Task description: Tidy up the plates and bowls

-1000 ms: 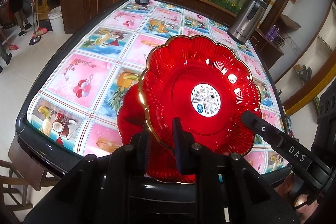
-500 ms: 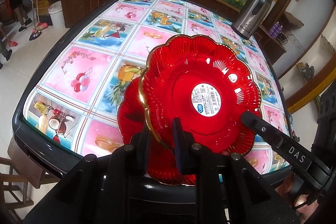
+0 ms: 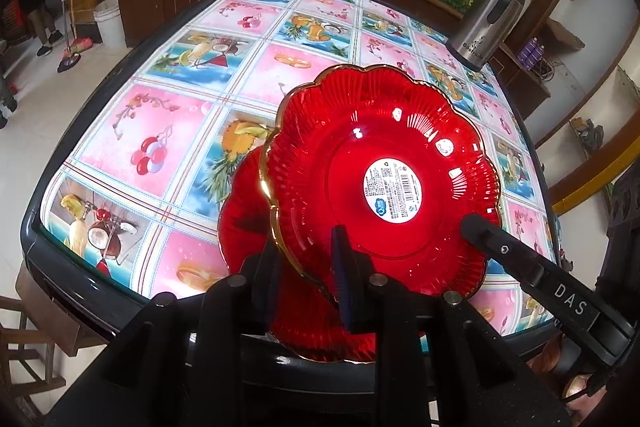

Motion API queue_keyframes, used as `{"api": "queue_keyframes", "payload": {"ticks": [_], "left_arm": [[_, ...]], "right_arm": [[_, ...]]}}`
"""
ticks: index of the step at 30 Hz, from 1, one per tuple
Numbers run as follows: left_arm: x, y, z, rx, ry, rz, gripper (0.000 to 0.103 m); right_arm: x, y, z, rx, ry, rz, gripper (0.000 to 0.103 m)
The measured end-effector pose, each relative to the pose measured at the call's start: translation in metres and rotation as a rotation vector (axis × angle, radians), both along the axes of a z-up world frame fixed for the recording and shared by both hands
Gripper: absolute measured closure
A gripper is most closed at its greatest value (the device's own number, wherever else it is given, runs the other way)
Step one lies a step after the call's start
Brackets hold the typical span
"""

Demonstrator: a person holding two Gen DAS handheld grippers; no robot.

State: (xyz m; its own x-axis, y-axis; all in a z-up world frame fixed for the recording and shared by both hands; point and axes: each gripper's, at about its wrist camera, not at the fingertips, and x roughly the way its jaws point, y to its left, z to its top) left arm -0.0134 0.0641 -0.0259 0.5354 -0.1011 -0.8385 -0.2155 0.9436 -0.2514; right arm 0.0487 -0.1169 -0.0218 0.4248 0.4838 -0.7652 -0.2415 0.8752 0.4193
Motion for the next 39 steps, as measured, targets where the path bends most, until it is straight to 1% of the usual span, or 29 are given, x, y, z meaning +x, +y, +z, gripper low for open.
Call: {"api": "queue_keyframes", "payload": {"ticks": [1,4,6,8,9,10,11,12,13,17,18,20,21,23,31,36,39], "left_arm": [[0.001,-0.001,0.001,0.001,0.0,-0.001,0.081],[0.002,-0.001,0.0,-0.002,0.002,-0.001,0.08],[0.003,0.0,-0.001,-0.006,0.013,-0.001,0.076],[0.003,-0.001,-0.001,-0.019,0.01,-0.009,0.064],[0.003,-0.001,0.0,-0.022,0.007,-0.013,0.059],[0.002,-0.003,0.001,-0.019,0.004,-0.016,0.05],[0.002,-0.004,0.003,-0.017,-0.003,-0.018,0.042],[0.0,-0.005,0.005,-0.012,-0.015,-0.02,0.039],[0.0,-0.005,0.008,-0.007,-0.023,-0.019,0.038],[-0.002,-0.003,0.014,0.001,-0.041,-0.008,0.038],[-0.002,-0.002,0.015,0.005,-0.045,-0.001,0.038],[-0.004,-0.001,0.017,0.021,-0.055,0.01,0.038],[-0.004,-0.001,0.018,0.027,-0.055,0.009,0.038],[-0.005,-0.002,0.02,0.041,-0.064,0.006,0.038],[-0.008,-0.003,0.024,0.069,-0.078,-0.009,0.038],[-0.012,-0.004,0.028,0.095,-0.092,-0.011,0.038],[-0.017,-0.006,0.032,0.131,-0.111,-0.018,0.037]], "right_arm": [[0.001,0.0,0.0,0.007,0.004,0.001,0.089],[0.002,0.002,0.003,0.003,-0.001,0.002,0.087],[0.003,0.002,0.003,0.004,0.004,0.003,0.087],[0.003,0.003,0.004,0.006,0.008,0.011,0.086],[0.002,0.003,0.004,0.012,0.011,0.013,0.085],[0.002,0.004,0.004,0.017,0.011,0.017,0.082],[0.002,0.005,0.004,0.02,0.012,0.02,0.076],[0.001,0.005,0.005,0.027,0.012,0.025,0.073],[0.0,0.006,0.006,0.032,0.009,0.03,0.068],[-0.003,0.007,0.012,0.036,-0.01,0.031,0.053],[-0.003,0.007,0.014,0.04,-0.013,0.03,0.051],[-0.005,0.006,0.017,0.043,-0.024,0.03,0.045],[-0.005,0.005,0.019,0.041,-0.034,0.031,0.044],[-0.006,0.005,0.022,0.045,-0.047,0.035,0.039],[-0.006,0.002,0.027,0.039,-0.058,0.032,0.033],[-0.008,-0.005,0.035,0.026,-0.088,0.015,0.029],[-0.011,-0.008,0.041,0.019,-0.117,0.016,0.027]]}}
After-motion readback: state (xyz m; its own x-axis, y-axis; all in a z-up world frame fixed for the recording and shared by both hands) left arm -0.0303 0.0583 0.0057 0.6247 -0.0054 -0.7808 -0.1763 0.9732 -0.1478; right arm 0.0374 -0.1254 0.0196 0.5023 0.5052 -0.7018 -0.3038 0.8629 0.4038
